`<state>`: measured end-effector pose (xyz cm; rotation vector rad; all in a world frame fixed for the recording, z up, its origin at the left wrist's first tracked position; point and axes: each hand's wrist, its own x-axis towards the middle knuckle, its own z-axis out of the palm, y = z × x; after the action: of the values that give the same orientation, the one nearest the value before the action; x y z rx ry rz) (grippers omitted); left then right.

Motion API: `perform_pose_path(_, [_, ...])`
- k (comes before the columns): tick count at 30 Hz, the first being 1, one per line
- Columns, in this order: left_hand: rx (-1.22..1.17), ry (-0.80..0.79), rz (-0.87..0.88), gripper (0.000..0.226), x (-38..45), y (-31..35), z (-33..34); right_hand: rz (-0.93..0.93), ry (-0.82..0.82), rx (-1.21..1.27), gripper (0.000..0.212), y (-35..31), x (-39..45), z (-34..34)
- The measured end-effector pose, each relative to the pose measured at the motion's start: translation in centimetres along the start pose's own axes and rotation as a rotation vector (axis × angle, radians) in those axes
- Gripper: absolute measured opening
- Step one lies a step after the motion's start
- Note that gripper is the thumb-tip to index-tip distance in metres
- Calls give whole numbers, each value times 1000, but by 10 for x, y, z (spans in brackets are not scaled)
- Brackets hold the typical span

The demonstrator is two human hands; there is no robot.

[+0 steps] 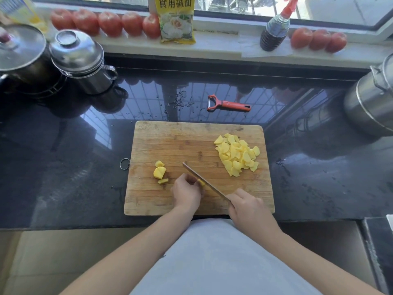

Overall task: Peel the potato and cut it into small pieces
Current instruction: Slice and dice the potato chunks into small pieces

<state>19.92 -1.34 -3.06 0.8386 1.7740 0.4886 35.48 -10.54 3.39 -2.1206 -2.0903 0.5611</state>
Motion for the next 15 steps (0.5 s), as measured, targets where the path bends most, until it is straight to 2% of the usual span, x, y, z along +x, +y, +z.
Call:
perform_pose_path(1, [8, 2, 4, 18, 0, -1, 0, -5, -9, -11, 30, 1, 0, 0])
perform_pose_path(5, [23, -16, 13, 17, 1, -1, 0, -11, -28, -26, 6, 0, -2, -1])
perform_pose_path(11, [28, -46, 37, 15, -2, 2, -4, 29, -98, -89, 19, -6, 1, 0])
perform_pose_path(15, [24, -23, 44, 17, -6, 6, -4, 28, -63, -42, 13, -18, 25, 8])
